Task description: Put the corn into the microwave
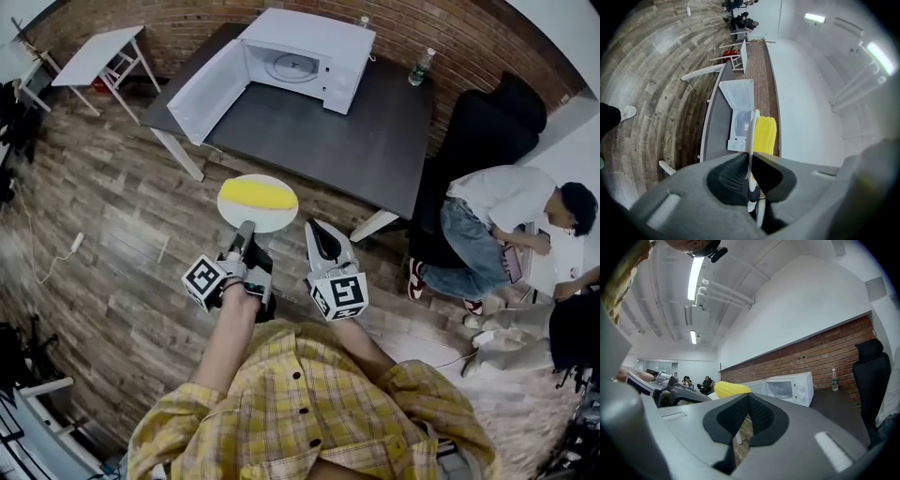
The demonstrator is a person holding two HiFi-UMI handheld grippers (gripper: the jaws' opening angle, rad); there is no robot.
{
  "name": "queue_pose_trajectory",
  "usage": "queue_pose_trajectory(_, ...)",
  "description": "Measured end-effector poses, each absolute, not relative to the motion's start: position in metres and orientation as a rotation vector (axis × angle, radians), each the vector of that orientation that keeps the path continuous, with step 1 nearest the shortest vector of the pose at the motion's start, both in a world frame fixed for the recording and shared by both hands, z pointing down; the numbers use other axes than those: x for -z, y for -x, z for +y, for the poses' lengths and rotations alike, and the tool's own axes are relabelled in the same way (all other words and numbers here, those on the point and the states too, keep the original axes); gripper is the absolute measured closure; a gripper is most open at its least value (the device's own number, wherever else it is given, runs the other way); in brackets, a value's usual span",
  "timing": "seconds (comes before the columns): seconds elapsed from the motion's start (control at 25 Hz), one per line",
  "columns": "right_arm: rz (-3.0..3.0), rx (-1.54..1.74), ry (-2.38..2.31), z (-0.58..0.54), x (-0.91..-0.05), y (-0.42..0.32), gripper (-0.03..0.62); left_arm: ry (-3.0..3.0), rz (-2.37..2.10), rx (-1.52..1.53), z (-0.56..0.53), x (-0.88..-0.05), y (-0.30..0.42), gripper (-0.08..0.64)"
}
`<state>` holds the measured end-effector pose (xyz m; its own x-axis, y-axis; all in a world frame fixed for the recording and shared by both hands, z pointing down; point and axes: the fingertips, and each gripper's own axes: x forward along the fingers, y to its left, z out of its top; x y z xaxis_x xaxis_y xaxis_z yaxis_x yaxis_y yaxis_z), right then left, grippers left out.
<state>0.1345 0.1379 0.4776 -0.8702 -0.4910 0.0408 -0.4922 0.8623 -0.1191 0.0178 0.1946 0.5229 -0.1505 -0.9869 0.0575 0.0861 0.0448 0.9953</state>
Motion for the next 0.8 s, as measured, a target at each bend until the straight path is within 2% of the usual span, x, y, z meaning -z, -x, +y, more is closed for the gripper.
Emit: queue_pose_trajectory(0.8, -2.955, -0.228, -1.044, 0.033, -0.462, 0.009, 0.594, -1.105, -1.187, 1.151, 0.08, -0.513, 0.127, 0.534)
